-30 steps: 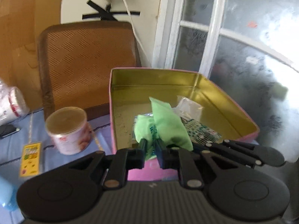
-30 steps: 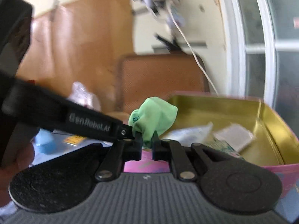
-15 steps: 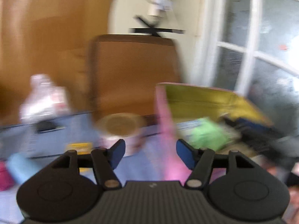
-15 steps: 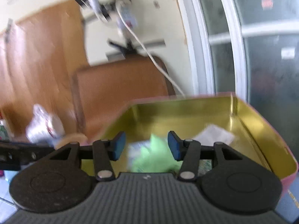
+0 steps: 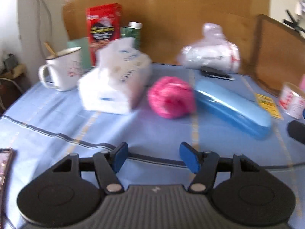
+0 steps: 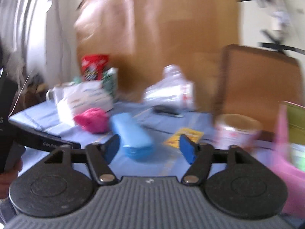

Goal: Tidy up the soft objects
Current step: 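Move the right gripper toward the blue glasses case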

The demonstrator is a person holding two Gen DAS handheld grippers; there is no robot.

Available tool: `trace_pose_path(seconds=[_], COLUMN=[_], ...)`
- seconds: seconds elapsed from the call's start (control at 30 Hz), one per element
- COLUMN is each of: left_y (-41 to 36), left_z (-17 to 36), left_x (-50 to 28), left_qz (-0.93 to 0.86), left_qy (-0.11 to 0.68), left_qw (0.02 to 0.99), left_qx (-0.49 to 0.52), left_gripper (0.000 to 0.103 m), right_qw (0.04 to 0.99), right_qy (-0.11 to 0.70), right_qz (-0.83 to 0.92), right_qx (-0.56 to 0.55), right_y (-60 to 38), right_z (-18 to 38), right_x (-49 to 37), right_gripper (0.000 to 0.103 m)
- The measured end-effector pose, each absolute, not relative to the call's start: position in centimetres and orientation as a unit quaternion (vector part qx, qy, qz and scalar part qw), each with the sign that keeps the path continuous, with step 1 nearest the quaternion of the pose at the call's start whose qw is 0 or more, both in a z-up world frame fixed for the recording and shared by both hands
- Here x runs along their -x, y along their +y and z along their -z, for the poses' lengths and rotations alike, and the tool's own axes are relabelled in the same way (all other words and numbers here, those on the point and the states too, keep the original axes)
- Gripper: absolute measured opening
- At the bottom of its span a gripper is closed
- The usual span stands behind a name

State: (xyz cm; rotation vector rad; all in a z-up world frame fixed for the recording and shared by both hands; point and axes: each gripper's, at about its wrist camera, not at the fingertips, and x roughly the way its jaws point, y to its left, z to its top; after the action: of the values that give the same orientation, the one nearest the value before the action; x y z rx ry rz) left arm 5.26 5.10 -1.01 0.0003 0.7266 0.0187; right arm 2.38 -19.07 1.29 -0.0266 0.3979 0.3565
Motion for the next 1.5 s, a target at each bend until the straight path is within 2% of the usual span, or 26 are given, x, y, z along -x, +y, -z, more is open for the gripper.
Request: trace_pose_path(seconds=[0.07,0.13,0.2,0.3,0.37,0.4,0.57,0.93,1.27,1.37,1.5], left_y=[5.9,6.0,6.0,6.1,5.9,5.8,5.9,5.9,6.1,6.7,5.7], left_z=[1.1,1.4,1.4,1.4,1.5,1.5,1.5,1.5,1.5,1.0,0.4], left_x=[-5.3,-5.4,-5.3,-5.2,-5.0,-5.1,-5.1,-5.1,-4.9,-4.0,-3.3], left_qz=[-0.012,-0.015,-0.015,-0.011,-0.009,-0.008,-0.003,0.000,0.006,0.061,0.159], left_qy=[0.352,0.347,0.342,0.339,0.338,0.338,0.338,0.337,0.338,0.349,0.377], left_qw=[0.936,0.938,0.940,0.941,0.941,0.941,0.941,0.942,0.941,0.933,0.905], left_qx=[0.005,-0.003,-0.006,-0.003,-0.002,-0.003,-0.002,0.002,0.011,0.062,0.117], left_gripper=[0.061,0.062,0.062,0.065,0.066,0.067,0.069,0.071,0.072,0.081,0.082], right_qw=[0.962,0.962,0.959,0.942,0.942,0.943,0.941,0.939,0.939,0.937,0.938], right_qy=[0.207,0.216,0.238,0.300,0.297,0.296,0.295,0.301,0.291,0.297,0.297], right_qz=[-0.176,-0.163,-0.144,-0.153,-0.150,-0.150,-0.147,-0.148,-0.159,-0.164,-0.161], right_qx=[0.021,0.034,0.045,0.021,0.029,0.037,0.076,0.074,0.091,0.081,0.072], right_y=[-17.2,-15.7,-15.1,-15.6,-15.4,-15.2,-13.9,-14.3,-14.4,-15.3,-16.7], right_z=[-1.0,-0.5,0.2,1.1,1.0,1.0,0.9,1.2,1.1,1.1,1.1], right_x=[-3.9,-5.9,-8.2,-10.1,-9.8,-9.6,-8.9,-8.7,-4.4,-2.0,1.4], right_gripper=[0.079,0.087,0.088,0.082,0.074,0.066,0.063,0.058,0.057,0.054,0.054])
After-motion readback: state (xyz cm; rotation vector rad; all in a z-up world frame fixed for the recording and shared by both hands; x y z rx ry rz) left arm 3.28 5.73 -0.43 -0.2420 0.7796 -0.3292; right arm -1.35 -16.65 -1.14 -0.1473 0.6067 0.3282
